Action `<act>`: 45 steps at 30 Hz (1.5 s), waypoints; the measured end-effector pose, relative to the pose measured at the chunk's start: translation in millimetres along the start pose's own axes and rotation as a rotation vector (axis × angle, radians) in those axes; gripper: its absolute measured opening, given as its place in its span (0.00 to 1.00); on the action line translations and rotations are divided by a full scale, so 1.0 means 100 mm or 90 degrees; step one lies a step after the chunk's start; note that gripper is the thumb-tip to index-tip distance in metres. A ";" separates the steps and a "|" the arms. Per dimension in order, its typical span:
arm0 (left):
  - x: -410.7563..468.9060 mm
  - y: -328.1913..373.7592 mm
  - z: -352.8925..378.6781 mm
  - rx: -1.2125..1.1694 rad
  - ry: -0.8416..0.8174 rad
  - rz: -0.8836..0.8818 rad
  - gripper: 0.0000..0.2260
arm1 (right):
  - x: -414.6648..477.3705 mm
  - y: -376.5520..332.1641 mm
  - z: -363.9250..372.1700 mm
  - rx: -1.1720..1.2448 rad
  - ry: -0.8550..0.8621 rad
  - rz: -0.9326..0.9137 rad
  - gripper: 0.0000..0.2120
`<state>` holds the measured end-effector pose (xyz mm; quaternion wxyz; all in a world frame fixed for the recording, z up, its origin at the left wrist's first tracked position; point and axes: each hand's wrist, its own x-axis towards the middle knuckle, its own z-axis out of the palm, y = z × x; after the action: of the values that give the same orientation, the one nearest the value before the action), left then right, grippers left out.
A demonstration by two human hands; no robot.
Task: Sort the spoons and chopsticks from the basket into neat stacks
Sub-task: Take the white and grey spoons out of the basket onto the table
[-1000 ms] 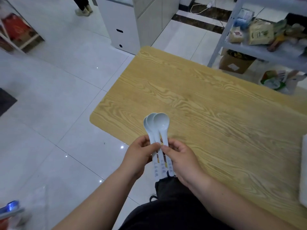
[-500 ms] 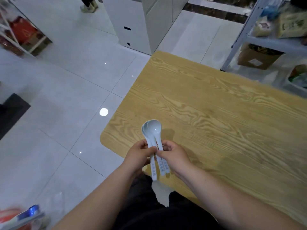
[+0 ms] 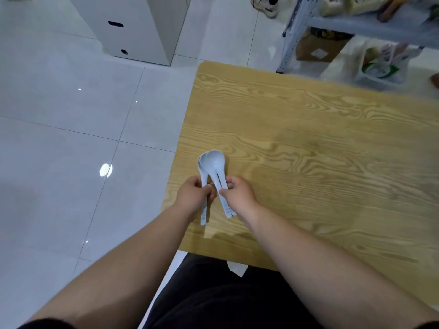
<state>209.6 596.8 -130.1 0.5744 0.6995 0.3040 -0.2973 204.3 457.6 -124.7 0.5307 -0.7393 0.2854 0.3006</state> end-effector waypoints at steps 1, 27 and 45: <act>0.04 0.01 -0.04 0.024 0.017 0.003 0.05 | 0.02 0.00 0.05 0.001 0.016 0.003 0.13; 0.07 0.13 -0.35 0.487 -0.046 0.281 0.22 | -0.11 0.00 0.00 -0.343 -0.016 -0.124 0.22; -1.41 0.33 1.16 0.469 -0.403 0.455 0.13 | -2.49 1.77 -1.83 0.171 0.344 -0.074 0.09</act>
<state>137.6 465.2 -20.6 0.4212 0.7887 -0.2589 -0.3654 -65.1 259.9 -0.4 0.5448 -0.7309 0.4105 0.0214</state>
